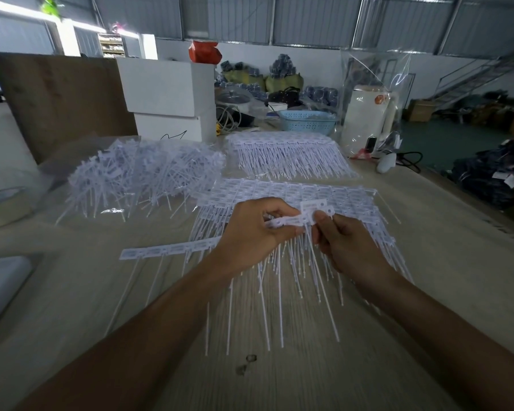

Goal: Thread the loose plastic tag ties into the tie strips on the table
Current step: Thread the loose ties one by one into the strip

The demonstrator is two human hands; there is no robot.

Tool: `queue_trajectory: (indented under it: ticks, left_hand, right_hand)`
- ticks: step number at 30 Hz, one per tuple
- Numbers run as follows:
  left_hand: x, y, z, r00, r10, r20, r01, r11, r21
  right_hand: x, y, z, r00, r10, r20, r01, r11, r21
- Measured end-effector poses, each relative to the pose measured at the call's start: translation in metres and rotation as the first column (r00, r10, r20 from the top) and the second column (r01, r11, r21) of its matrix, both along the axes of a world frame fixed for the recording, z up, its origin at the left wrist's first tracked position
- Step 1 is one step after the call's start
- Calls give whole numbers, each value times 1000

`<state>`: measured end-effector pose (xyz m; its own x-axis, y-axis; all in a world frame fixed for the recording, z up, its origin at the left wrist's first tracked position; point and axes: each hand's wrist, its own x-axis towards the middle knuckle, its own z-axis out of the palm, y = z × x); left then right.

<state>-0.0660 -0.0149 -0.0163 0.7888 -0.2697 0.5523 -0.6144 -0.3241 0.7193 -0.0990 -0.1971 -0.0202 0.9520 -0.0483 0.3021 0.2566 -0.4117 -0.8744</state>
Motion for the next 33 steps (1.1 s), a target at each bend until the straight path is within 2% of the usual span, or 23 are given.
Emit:
queue_trajectory:
  ticks: [6,8,10,12,14,19,23,28,33]
  left_hand:
    - [-5,-4,3,1000,12,12,-12,1000,4]
    - [-7,-3,3,1000,-29,12,29,999,18]
    - [-9,-1,3,997,-57,50,55,998,39]
    - [-9,-1,4,996,-49,70,48,999,15]
    - [-9,-1,6,998,-22,64,24,999,-25]
    - [-12,-6,4,993,1,120,1,1000,-13]
    - [-13,-13,2,967,-3,254,-16,997,74]
    - [-13,-9,6,968,-81,237,55,992,117]
    - [-10,-1,5,977,-125,175,86,972,218]
  right_hand:
    - [1,-2,-1,997,-78,-17,78,997,-7]
    - [7,-16,5,972,-212,-100,223,968,113]
    - [9,-37,13,957,-239,-166,279,915,292]
    - [7,-44,14,971,-138,-193,198,921,335]
    - [3,-32,10,969,-2,-245,74,956,284]
    - [-10,5,5,904,252,-346,-144,941,308]
    - [-16,12,2,865,324,-383,-171,908,382]
    - [-16,13,1,834,398,-381,-181,851,493]
    - [-14,8,4,860,362,-359,-132,839,528]
